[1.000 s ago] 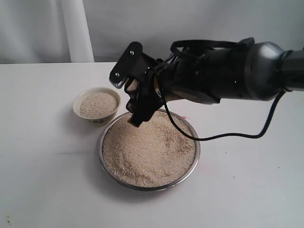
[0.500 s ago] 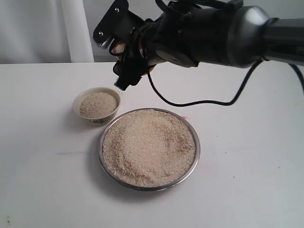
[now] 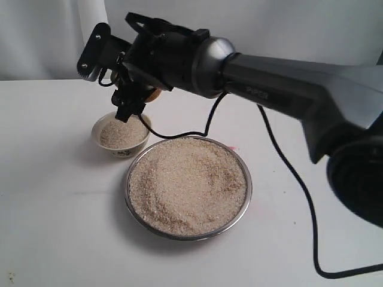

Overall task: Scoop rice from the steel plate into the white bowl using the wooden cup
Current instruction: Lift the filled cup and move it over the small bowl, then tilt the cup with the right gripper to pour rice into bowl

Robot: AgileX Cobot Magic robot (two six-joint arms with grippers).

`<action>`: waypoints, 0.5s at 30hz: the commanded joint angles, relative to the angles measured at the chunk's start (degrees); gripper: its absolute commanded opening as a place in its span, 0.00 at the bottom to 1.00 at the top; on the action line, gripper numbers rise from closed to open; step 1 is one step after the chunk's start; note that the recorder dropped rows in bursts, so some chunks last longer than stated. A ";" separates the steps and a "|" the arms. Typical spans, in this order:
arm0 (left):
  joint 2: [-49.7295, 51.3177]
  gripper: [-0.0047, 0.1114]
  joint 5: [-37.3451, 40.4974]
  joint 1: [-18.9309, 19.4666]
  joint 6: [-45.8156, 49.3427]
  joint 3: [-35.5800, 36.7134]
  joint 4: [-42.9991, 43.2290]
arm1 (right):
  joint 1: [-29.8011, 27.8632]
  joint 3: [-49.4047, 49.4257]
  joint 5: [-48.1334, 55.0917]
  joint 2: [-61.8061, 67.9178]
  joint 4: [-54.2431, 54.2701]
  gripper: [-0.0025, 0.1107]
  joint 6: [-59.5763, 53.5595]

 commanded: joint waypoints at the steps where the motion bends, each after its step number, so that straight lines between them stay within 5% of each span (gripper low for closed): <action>1: -0.14 0.04 -0.21 -0.35 -0.02 0.09 0.02 | 1.56 -7.15 2.65 4.38 0.69 0.02 -4.81; 15: -0.14 0.04 -0.21 -0.35 -0.15 0.09 0.02 | 5.11 -16.13 11.76 14.58 -12.80 0.02 -10.74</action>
